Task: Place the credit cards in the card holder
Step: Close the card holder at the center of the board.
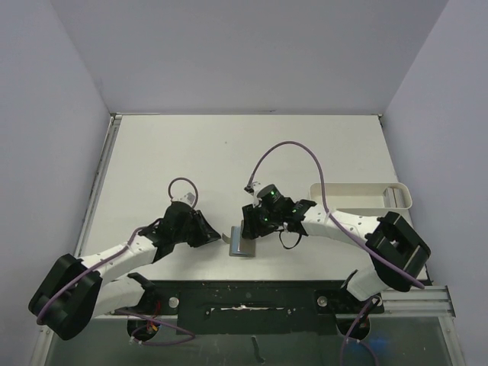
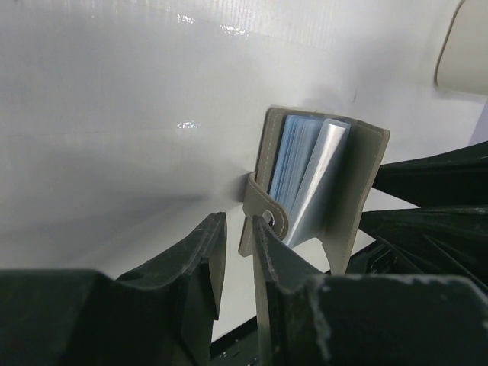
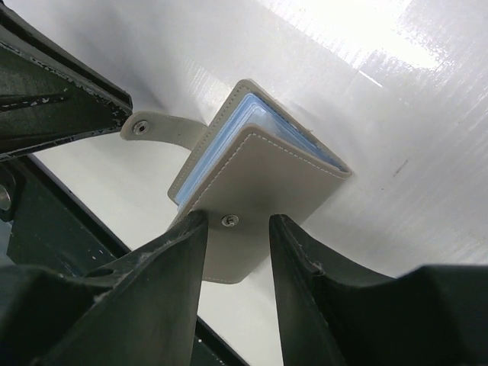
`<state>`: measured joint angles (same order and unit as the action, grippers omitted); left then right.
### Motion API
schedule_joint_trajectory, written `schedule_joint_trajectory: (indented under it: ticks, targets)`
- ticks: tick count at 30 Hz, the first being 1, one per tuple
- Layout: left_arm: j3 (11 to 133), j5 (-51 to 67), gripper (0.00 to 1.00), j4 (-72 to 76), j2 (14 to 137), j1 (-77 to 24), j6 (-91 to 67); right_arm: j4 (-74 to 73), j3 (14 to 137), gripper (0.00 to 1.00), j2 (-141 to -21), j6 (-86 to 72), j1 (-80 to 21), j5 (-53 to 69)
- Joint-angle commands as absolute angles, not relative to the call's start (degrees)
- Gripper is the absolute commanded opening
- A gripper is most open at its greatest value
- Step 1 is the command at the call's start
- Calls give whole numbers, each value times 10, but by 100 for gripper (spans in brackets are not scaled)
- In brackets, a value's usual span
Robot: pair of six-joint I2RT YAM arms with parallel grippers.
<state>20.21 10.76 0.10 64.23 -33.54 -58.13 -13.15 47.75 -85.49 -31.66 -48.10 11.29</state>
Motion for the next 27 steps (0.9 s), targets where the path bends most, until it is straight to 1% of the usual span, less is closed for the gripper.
schedule_joint_trajectory:
  ticks: [1,4,7,9,21,27]
  targets:
    - [212,132,19,61,662,-332,-567,-81,477,40,-865,-295,-484,134]
    - [206,155,19,96,678,-333,-567,-73,483,38,-889,-308,-485,140]
    - [204,158,18,110,691,-333,-571,-61,479,32,-909,-323,-486,140]
    - [203,160,18,117,698,-333,-572,-56,477,29,-919,-330,-486,137]
    - [198,185,17,177,731,-339,-578,-109,499,28,-957,-335,-516,73]
    - [200,181,17,176,735,-344,-580,-103,499,27,-934,-359,-517,68]
